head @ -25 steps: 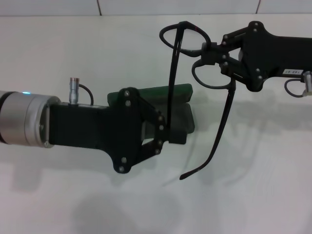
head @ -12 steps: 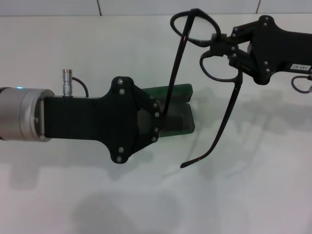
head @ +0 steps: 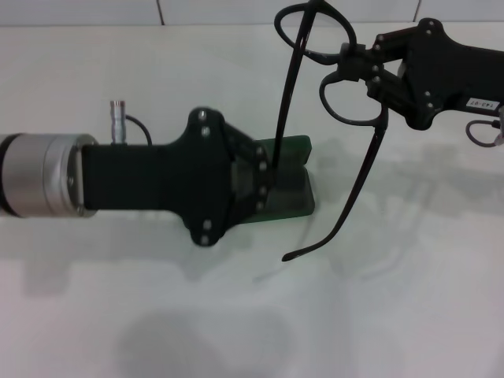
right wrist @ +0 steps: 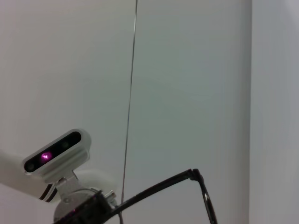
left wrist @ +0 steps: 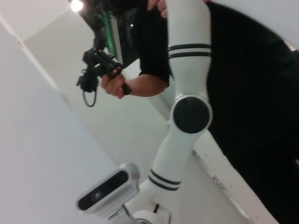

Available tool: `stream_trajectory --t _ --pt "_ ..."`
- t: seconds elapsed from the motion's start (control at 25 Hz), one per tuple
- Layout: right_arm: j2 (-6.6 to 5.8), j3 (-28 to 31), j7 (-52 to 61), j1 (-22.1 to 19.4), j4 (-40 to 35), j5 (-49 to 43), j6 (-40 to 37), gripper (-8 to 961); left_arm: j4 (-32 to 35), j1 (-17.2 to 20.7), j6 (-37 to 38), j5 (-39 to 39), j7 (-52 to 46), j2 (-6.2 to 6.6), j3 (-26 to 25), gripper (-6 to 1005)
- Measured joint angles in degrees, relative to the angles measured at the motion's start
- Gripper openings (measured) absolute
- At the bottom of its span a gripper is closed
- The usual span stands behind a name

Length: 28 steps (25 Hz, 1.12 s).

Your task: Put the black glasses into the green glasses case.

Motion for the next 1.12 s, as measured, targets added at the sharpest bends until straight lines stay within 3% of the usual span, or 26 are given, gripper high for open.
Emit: stream_trajectory --t 0.28,1.12 --pt "0.27 0.2 0.0 -0.8 0.0 1.3 0.2 57 -1.5 -0.2 -3.4 -3.9 -2.5 -0.07 0.4 12" --pt "0.98 -0.1 -1.2 -2.4 -0.3 2.5 3.6 57 -6.9 0.0 -4.4 -10.5 -5.2 0.09 0.1 15"
